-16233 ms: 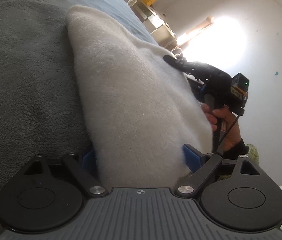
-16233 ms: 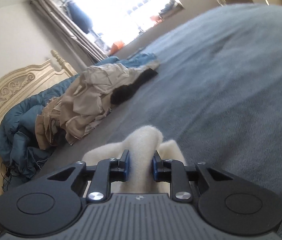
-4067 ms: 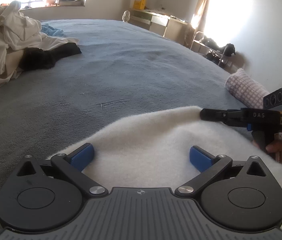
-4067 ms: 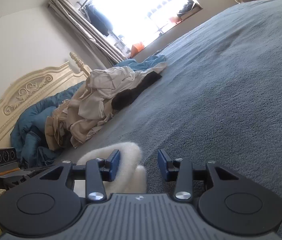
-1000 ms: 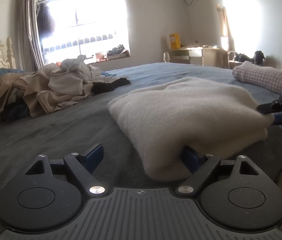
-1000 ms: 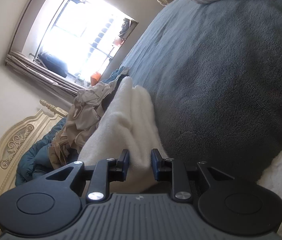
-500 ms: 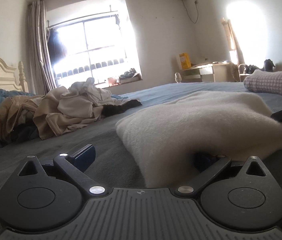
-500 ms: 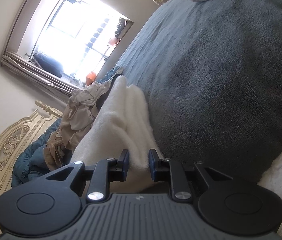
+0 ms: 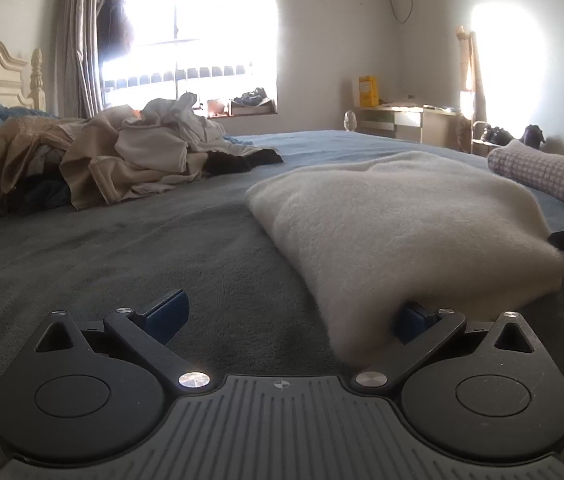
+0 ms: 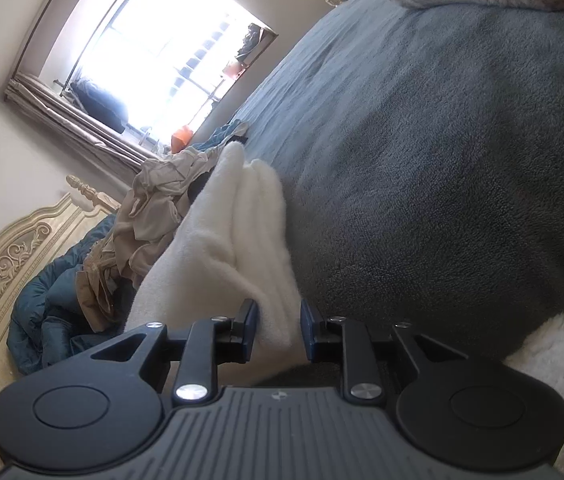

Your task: Fold clothes

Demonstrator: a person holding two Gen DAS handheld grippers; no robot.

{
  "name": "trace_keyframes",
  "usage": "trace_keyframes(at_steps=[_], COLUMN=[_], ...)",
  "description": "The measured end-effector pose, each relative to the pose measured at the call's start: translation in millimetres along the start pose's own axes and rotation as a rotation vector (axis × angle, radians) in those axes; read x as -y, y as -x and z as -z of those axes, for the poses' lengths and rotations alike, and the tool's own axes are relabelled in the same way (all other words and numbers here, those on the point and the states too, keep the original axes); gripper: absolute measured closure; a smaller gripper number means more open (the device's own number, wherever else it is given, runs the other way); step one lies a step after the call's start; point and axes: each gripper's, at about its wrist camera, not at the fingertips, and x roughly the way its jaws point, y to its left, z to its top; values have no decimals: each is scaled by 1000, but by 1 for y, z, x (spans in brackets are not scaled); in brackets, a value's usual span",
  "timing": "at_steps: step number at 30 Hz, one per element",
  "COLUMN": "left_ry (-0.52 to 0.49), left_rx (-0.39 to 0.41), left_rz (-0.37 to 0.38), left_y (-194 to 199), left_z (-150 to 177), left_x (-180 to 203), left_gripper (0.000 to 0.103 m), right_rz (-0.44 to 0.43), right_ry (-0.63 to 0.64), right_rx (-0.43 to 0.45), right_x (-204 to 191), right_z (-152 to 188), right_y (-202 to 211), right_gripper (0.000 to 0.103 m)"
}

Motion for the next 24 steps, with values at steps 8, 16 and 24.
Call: trace_keyframes(at_steps=[8, 16, 24], left_ry=[-40, 46, 3], left_rx=[-51, 109, -17], left_rz=[111, 247, 238], left_y=[23, 51, -13], left_z=[-11, -51, -55], left_x=[-3, -1, 33], left_gripper=[1, 3, 30], right_rz=[15, 37, 198], right_ry=[79, 449, 705], right_rx=[10, 110, -3], right_x=[-24, -103, -125], right_z=[0, -3, 28], right_y=[23, 45, -15], right_gripper=[75, 76, 78])
